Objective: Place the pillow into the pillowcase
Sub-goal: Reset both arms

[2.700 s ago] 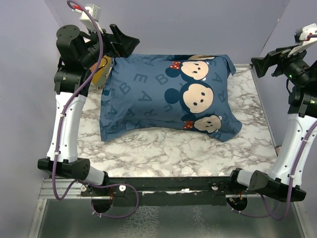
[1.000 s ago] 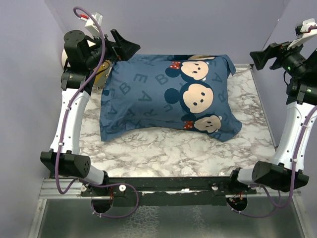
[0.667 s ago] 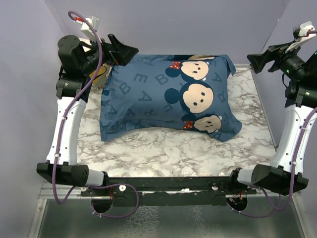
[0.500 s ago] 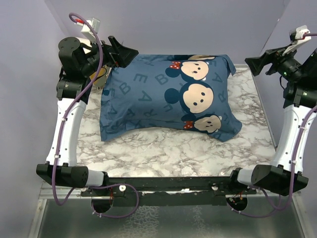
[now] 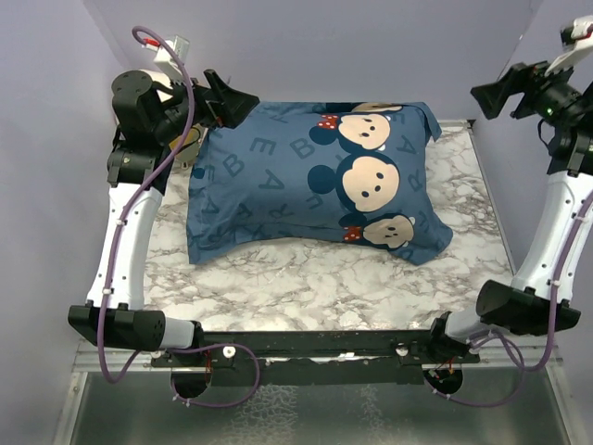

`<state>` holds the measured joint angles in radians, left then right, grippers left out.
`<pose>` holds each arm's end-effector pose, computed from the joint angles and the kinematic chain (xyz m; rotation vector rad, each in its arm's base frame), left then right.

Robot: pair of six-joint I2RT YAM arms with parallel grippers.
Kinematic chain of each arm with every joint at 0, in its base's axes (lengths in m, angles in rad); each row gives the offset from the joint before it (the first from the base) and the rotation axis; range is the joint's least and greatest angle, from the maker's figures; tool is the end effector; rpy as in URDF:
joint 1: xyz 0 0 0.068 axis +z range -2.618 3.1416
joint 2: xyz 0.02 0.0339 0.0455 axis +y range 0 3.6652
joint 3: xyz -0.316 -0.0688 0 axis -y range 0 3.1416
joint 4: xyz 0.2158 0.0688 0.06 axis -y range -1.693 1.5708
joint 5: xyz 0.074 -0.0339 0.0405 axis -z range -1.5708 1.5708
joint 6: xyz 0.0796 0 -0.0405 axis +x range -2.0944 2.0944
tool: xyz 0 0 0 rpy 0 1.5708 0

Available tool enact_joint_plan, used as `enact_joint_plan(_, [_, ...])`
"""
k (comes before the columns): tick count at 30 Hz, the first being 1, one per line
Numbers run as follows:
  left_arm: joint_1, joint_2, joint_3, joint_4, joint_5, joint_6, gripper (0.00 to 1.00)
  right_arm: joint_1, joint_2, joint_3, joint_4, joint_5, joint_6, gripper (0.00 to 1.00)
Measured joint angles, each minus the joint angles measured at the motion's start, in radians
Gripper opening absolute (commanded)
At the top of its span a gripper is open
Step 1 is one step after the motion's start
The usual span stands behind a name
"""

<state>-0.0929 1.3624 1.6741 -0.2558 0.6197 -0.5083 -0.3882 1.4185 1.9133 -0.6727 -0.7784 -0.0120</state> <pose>0.2747 -0.0720 0.5537 0.1898 1.5910 -0.9393 0.2638 -0.0475 0.5580 -0.2427 1.6945 0.3817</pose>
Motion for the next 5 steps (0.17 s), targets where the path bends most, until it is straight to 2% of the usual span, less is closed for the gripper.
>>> enact_joint_plan(2, [0.000, 0.000, 0.008, 0.000, 0.000, 0.003, 0.99, 0.000, 0.061, 0.124, -0.030, 0.018, 0.013, 1.00])
enact_joint_plan(5, [0.000, 0.000, 0.017, 0.000, 0.000, 0.008, 0.99, 0.000, 0.076, 0.142, -0.047, 0.030, 0.027, 1.00])
